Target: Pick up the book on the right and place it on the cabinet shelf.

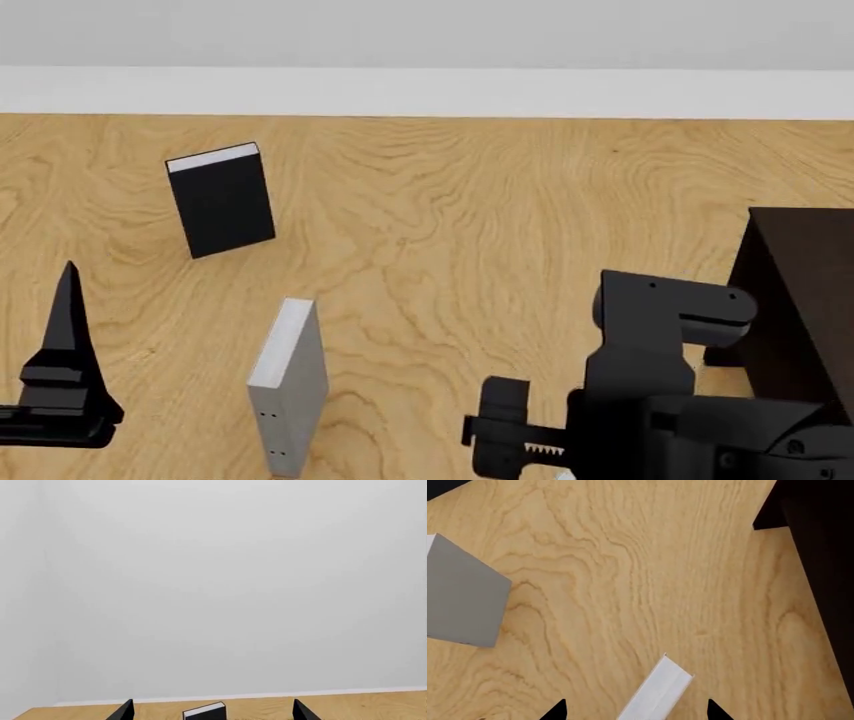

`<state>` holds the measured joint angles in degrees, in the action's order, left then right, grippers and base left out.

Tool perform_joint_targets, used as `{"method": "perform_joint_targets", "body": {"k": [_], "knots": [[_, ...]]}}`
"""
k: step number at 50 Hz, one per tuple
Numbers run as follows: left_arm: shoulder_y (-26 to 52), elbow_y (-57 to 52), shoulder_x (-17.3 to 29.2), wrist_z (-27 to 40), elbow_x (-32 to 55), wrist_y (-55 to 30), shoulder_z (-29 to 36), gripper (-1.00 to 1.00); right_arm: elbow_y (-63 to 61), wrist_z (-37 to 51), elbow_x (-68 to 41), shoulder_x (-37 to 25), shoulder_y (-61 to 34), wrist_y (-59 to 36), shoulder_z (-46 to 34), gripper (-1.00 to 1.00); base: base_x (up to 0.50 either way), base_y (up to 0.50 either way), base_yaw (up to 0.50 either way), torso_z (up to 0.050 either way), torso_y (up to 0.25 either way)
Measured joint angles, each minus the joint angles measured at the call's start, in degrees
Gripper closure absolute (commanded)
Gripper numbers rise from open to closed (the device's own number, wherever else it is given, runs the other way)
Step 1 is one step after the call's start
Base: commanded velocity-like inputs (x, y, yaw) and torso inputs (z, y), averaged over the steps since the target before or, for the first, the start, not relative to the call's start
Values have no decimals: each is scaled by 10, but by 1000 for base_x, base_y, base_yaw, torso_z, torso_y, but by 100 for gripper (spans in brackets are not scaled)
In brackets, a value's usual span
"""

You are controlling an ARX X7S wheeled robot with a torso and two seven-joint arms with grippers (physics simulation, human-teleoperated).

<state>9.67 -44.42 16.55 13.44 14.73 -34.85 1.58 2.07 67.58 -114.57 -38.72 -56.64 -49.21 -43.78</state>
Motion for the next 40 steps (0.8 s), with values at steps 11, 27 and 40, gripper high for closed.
{"method": "perform_joint_targets", "body": {"k": [11,27,40], "knots": [[0,1,2,2,1,1,4,-100,18,-37,32,7,14,9,-6,-100,0,0,0,0,0],[0,2,6,5,3,3,9,-100,31,-70,55,7,42,22,-11,-100,0,0,0,0,0],[-1,3,9,7,4,5,12,-100,46,-97,75,10,55,31,-17,-100,0,0,0,0,0]]}}
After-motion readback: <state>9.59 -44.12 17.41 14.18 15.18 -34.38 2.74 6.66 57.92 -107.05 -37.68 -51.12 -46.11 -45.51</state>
